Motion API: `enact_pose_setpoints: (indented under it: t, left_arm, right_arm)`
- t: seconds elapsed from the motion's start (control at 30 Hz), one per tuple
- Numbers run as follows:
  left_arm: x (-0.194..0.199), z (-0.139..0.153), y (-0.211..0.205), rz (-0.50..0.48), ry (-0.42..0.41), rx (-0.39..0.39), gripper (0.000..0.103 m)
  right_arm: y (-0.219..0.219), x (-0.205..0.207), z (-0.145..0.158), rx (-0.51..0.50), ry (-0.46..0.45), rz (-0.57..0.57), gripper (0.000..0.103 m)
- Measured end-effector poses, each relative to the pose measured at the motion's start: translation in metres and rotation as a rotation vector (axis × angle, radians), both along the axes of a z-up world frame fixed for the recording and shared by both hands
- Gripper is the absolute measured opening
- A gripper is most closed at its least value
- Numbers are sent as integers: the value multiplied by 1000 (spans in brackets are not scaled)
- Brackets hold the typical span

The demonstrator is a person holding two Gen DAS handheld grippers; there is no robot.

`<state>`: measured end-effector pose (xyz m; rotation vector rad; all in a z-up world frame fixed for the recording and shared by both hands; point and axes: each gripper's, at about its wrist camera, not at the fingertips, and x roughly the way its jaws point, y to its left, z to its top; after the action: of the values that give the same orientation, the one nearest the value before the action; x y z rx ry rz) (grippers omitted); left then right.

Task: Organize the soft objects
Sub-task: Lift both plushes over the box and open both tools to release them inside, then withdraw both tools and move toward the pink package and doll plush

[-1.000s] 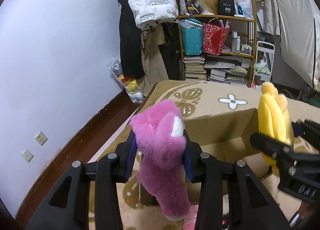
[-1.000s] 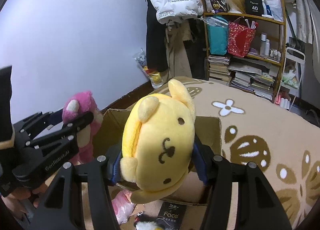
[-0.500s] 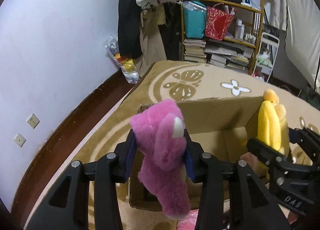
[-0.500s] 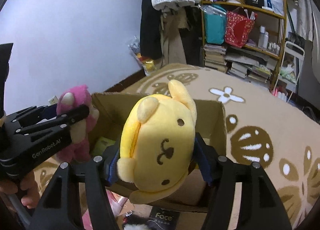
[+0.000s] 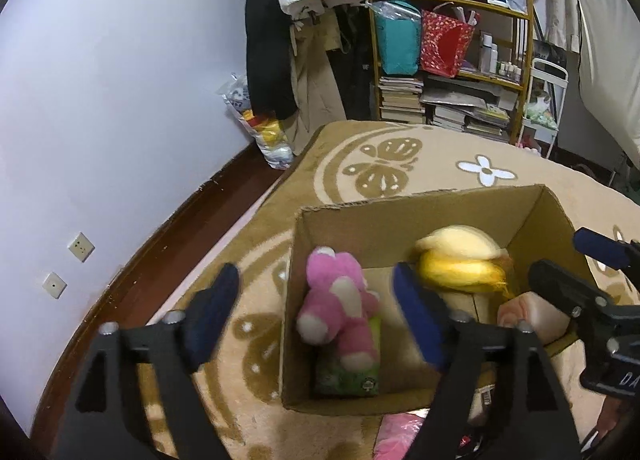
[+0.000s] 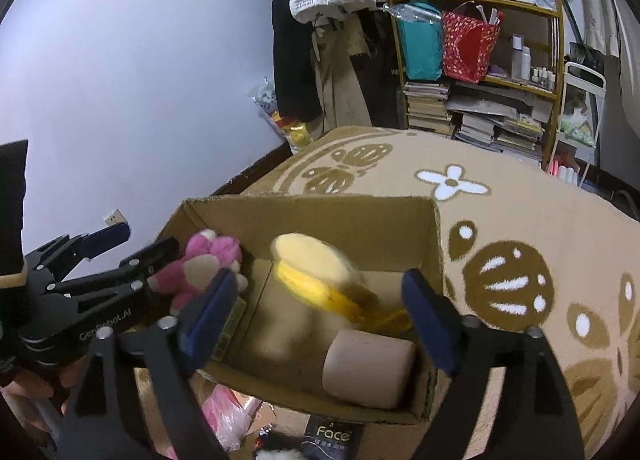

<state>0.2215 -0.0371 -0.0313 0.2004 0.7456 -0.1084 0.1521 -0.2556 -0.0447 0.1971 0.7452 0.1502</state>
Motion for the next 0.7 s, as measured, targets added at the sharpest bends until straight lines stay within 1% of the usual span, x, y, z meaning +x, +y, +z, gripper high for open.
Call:
enact_pose_setpoints:
  t: [0.07, 0.13, 0.2, 0.27, 0.53, 0.7]
  left_arm:
    - [-1, 2, 2, 7, -8, 3, 98]
    - [-1, 3, 3, 7, -10, 2, 99]
    - [-1, 3, 4, 9, -8, 6, 101]
    - [-1, 3, 5, 13, -10, 12, 102]
    - [-6, 4, 15, 47, -12, 63, 103]
    - [-21, 11, 27, 77, -17, 53, 102]
  right_arm:
    - [-1, 0, 1, 7, -4, -5, 93]
    - [-4, 0, 1, 14, -2, -12, 100]
    - [-7, 1, 2, 22, -5, -21, 103]
    - [-9, 2, 2, 26, -3, -31, 103]
    - [-14, 0, 2, 30, 10, -57, 103]
    - [-18, -5, 7, 69, 18, -55, 103]
